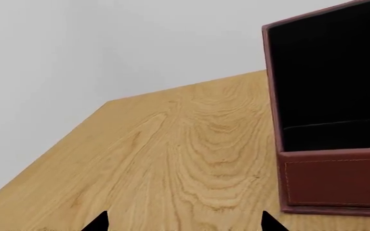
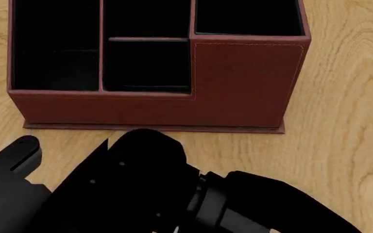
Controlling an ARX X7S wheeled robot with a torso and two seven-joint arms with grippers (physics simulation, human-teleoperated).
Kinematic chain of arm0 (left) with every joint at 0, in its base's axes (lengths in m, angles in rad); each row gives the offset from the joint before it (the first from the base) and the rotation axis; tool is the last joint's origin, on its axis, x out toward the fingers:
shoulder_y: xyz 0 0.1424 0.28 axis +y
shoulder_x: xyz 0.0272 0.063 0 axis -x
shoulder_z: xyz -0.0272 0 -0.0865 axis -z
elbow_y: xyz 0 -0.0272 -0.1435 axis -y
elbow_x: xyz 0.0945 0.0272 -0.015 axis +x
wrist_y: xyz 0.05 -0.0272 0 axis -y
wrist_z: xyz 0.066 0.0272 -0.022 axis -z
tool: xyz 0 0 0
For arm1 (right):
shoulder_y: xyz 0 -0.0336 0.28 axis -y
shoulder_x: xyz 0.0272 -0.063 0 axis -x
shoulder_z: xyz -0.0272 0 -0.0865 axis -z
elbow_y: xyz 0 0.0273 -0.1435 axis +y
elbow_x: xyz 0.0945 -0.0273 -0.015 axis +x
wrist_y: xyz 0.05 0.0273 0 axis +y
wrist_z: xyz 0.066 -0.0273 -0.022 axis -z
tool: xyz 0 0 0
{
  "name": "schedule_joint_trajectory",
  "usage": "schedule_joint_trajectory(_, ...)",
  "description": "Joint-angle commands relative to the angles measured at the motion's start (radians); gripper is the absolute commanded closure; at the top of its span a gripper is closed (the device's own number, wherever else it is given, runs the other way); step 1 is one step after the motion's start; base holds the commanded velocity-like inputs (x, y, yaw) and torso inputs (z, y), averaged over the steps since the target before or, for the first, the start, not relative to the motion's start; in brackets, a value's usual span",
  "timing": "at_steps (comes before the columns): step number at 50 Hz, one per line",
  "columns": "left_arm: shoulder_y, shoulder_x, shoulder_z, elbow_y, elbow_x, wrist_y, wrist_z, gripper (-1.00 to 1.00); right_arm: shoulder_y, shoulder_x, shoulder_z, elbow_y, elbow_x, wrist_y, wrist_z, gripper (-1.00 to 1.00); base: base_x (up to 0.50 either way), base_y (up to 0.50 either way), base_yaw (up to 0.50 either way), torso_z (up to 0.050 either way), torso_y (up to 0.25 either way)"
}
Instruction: Pick up the white mug and place it to the right of the caddy.
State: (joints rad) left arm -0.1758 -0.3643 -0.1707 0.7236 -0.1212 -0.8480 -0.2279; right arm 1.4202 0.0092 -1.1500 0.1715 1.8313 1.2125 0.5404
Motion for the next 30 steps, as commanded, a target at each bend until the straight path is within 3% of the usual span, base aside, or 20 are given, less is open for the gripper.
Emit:
schedule_joint_trajectory(1, 0.002, -0.002, -0.002, -0.017, 0.000, 0.014, -0.002, -1.00, 0.024, -0.005, -0.109, 0.038, -0.045, -0.077, -0.125, -1.00, 0.00, 0.00, 0.00, 0.000, 0.000)
schedule_joint_trajectory(30, 0.027, -0.003, -0.011, -0.046, -0.007, 0.054, -0.004, -1.00, 0.070, -0.008, -0.400, 0.064, 0.084, -0.298, -0.206, -1.00, 0.00, 0.00, 0.00, 0.000, 0.000)
